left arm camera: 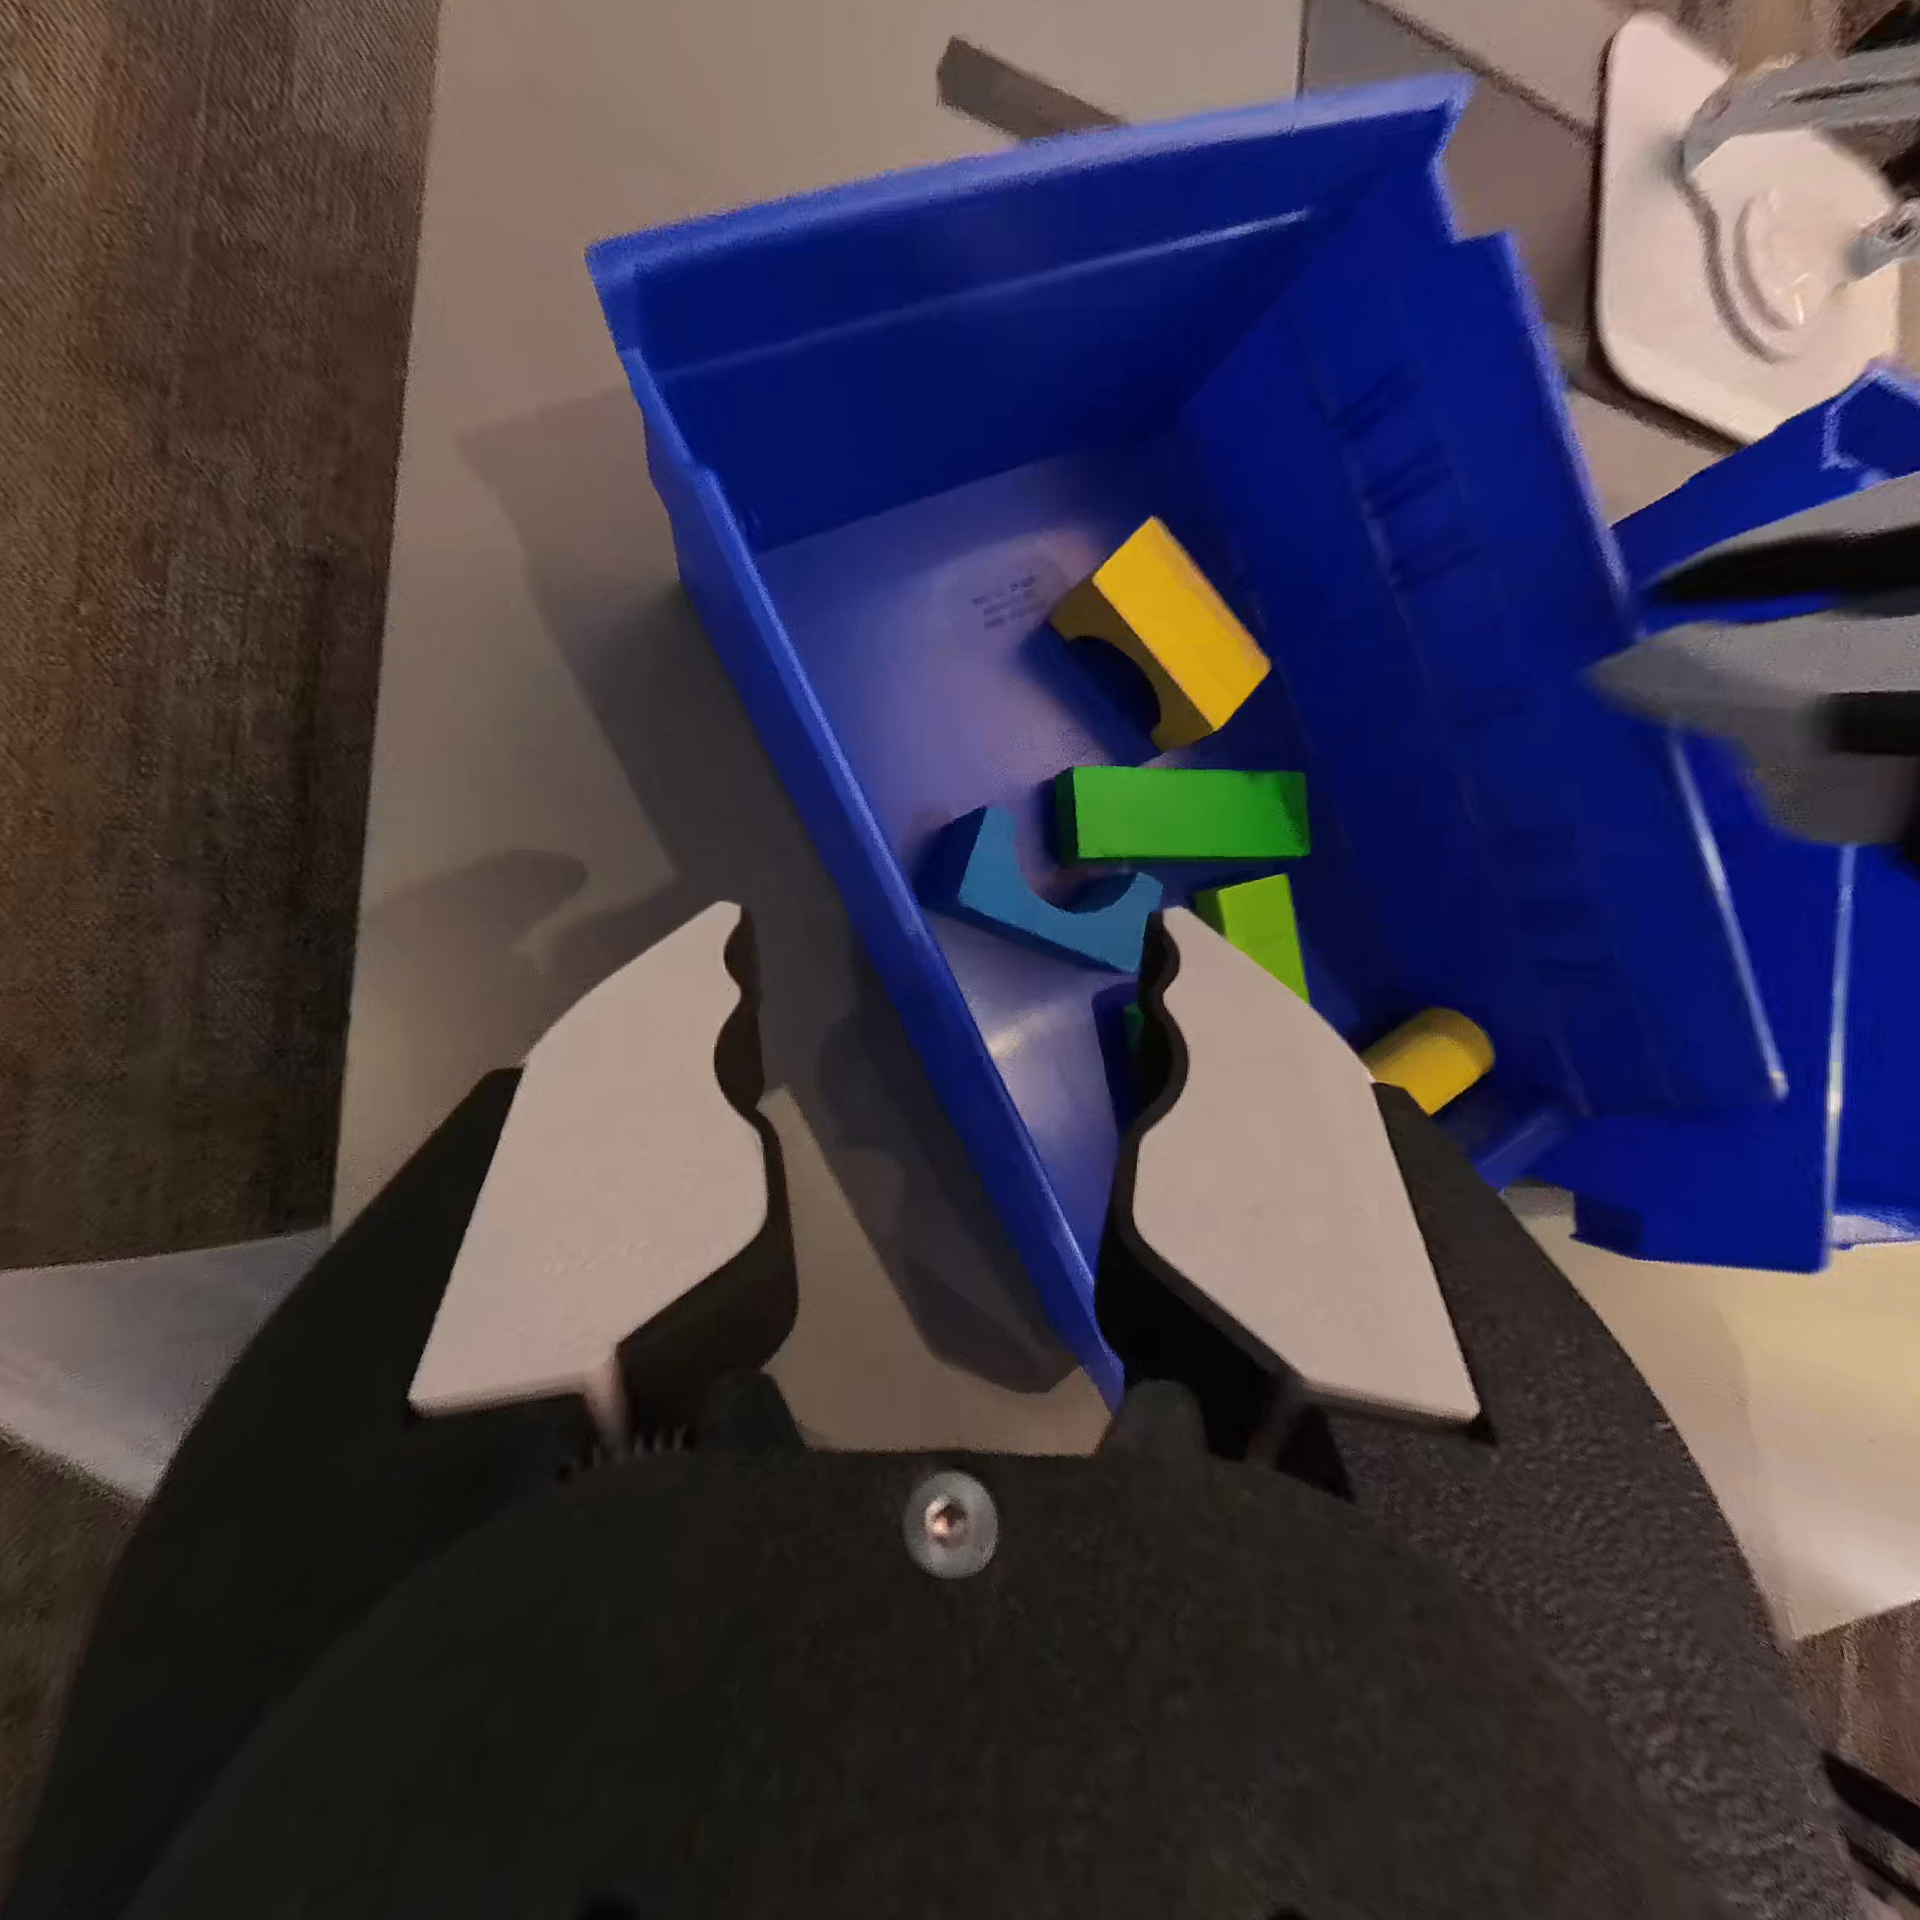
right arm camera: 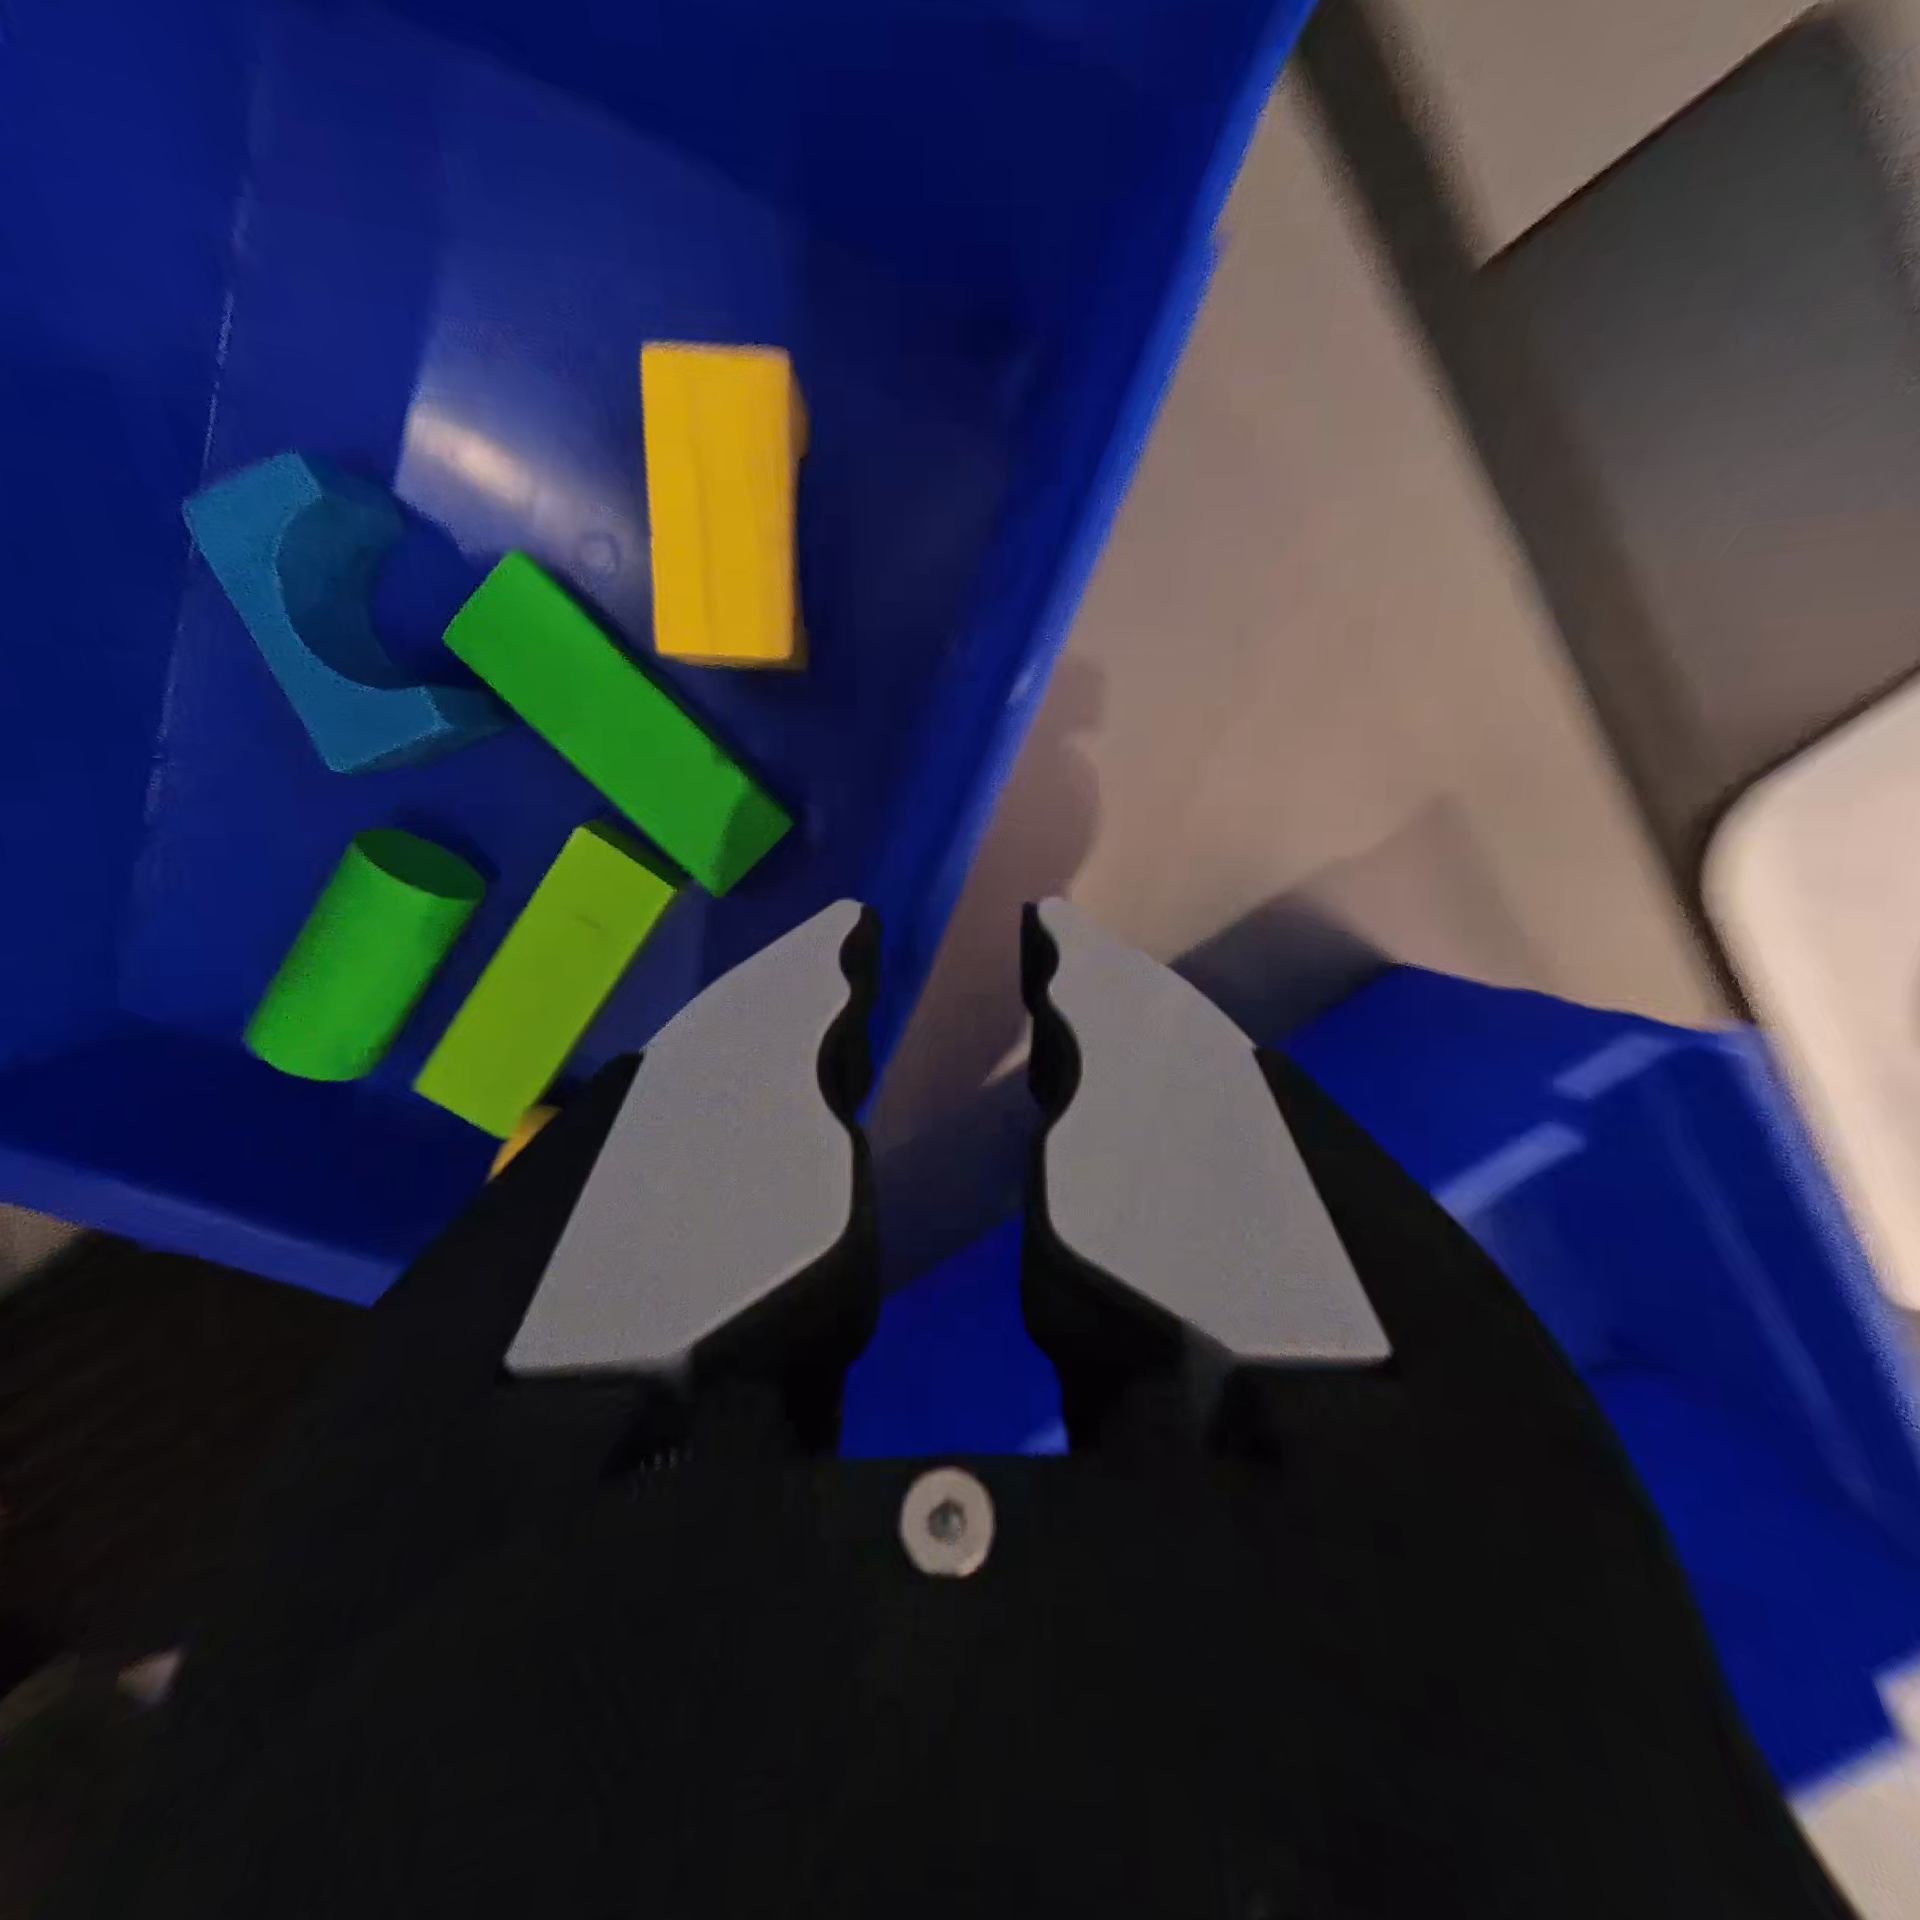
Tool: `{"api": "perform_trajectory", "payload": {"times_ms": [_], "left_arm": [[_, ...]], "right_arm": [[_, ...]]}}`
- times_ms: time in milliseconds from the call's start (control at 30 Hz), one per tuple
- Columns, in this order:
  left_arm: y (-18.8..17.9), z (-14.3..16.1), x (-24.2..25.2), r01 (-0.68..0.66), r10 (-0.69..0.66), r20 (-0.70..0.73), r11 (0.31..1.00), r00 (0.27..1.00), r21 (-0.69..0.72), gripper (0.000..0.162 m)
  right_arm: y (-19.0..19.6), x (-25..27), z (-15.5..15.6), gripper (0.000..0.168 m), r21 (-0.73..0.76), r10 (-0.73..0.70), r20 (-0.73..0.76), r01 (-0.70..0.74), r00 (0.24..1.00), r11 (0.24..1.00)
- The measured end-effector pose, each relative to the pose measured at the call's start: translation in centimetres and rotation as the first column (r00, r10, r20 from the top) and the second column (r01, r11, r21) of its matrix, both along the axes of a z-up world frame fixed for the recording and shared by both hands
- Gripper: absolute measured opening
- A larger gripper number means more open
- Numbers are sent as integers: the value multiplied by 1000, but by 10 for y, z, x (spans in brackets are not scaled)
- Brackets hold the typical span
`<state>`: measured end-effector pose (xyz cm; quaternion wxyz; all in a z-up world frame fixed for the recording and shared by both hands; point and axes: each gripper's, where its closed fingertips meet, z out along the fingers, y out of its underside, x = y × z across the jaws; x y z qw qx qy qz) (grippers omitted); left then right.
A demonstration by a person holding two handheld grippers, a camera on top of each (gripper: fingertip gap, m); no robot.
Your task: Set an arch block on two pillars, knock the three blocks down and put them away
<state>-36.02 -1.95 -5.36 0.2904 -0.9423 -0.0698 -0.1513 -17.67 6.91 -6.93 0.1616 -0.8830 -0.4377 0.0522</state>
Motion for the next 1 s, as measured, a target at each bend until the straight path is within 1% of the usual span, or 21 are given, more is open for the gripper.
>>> {"api": "perform_trajectory", "payload": {"times_ms": [67,100,133,167,200,233,267,300,333,433,467,533,600,633,700,733,800,833,867,900,1000], "left_arm": [[-4,-12,-1,0,-2,-23,998,1000,-66,68],[-5,-17,-2,0,-3,-35,996,999,-89,69],[-7,-22,-3,-1,-4,-40,993,999,-116,66],[-10,-26,-2,0,-5,-35,989,999,-148,66],[-14,-31,1,12,-15,-16,984,1000,-179,62],[-15,-33,7,33,-31,13,980,999,-195,60],[-16,-34,12,51,-45,34,977,998,-207,56],[-17,-37,14,58,-53,29,973,998,-225,56],[-18,-41,15,63,-63,11,967,998,-248,55],[-24,-55,21,94,-104,-11,938,995,-334,49],[-25,-61,22,100,-115,-20,925,993,-366,47],[-24,-67,27,124,-142,-17,909,990,-398,38],[-24,-69,24,111,-163,-88,900,983,-421,34],[-23,-68,23,113,-175,-113,900,978,-420,34],[-18,-66,25,113,-180,-129,905,975,-409,30],[-15,-66,26,111,-180,-135,907,974,-406,27],[-9,-66,29,108,-189,-164,906,968,-409,22],[-6,-65,31,112,-200,-181,906,963,-408,20],[-3,-65,34,119,-211,-191,907,959,-404,18],[1,-64,38,131,-224,-198,908,954,-399,16],[9,-65,50,161,-265,-218,901,939,-402,9]], "right_arm": [[5,19,40,34,233,37,-35,-28,999,972],[8,36,60,38,342,32,-53,-12,998,939],[11,58,78,44,430,17,-73,16,997,903],[13,85,91,49,490,-7,-91,51,996,870],[16,115,98,50,509,-52,-107,100,993,855],[16,147,98,52,471,-129,-128,174,983,865],[11,175,90,62,380,-214,-144,254,966,889],[4,200,80,71,282,-285,-145,315,948,906],[0,223,71,74,226,-347,-129,369,929,902],[0,283,45,75,200,-476,-60,478,877,855],[-5,293,31,75,153,-494,-45,495,868,855],[-18,306,1,75,50,-502,25,500,865,865],[-28,308,-24,73,-40,-482,57,485,874,874],[-31,307,-33,68,-80,-477,62,481,877,873],[-36,304,-50,51,-153,-455,83,463,886,873],[-40,300,-58,49,-216,-450,86,457,889,863],[-46,293,-63,26,-342,-463,63,454,884,822],[-45,293,-63,19,-383,-486,49,466,872,797],[-44,297,-63,16,-410,-493,49,468,868,783],[-42,304,-63,14,-409,-482,57,461,874,788],[-32,334,-65,8,-358,-458,96,460,884,812]]}}
